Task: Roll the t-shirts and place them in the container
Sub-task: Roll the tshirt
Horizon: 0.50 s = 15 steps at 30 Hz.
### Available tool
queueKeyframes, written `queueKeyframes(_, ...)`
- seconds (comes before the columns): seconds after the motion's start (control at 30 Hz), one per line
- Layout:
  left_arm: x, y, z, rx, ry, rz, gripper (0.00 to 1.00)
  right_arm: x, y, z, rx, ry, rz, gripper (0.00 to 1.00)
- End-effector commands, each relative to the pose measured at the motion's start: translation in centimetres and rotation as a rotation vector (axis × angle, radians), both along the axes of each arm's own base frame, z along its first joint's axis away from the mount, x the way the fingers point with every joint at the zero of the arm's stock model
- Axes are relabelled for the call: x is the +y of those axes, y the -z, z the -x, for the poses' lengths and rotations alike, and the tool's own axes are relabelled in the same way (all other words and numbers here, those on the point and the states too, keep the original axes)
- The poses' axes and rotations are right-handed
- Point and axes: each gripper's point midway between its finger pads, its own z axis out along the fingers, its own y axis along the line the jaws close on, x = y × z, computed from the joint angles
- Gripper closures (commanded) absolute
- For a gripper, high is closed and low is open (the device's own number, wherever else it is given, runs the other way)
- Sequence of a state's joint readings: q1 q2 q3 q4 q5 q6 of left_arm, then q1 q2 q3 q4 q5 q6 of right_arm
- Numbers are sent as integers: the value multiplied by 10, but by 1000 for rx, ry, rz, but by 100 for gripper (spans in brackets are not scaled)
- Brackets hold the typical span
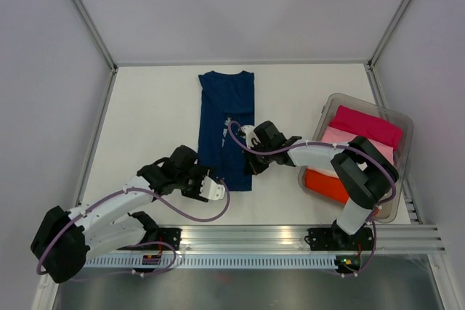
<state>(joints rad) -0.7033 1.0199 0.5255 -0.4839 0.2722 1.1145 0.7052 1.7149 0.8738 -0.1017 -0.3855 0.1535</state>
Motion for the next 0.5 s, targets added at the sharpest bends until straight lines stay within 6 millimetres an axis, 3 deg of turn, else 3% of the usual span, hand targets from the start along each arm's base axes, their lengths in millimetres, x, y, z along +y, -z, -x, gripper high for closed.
queueKeyframes(0.0, -1, -2, 21, 59, 95, -8, 34, 3, -6, -11, -18, 23, -10, 100)
queueKeyframes(0.17, 1, 17, 30, 155, 61, -51, 33, 1, -4, -12, -18, 31, 0, 100)
queueKeyframes(0.33, 0, 29, 13, 120, 33, -99, 33, 0, -4, -11, -14, 36, 2, 100)
queueKeyframes(0.47, 0, 34, 14, 140, 23, -107, 34, 3, -8, -12, -21, 30, -11, 95)
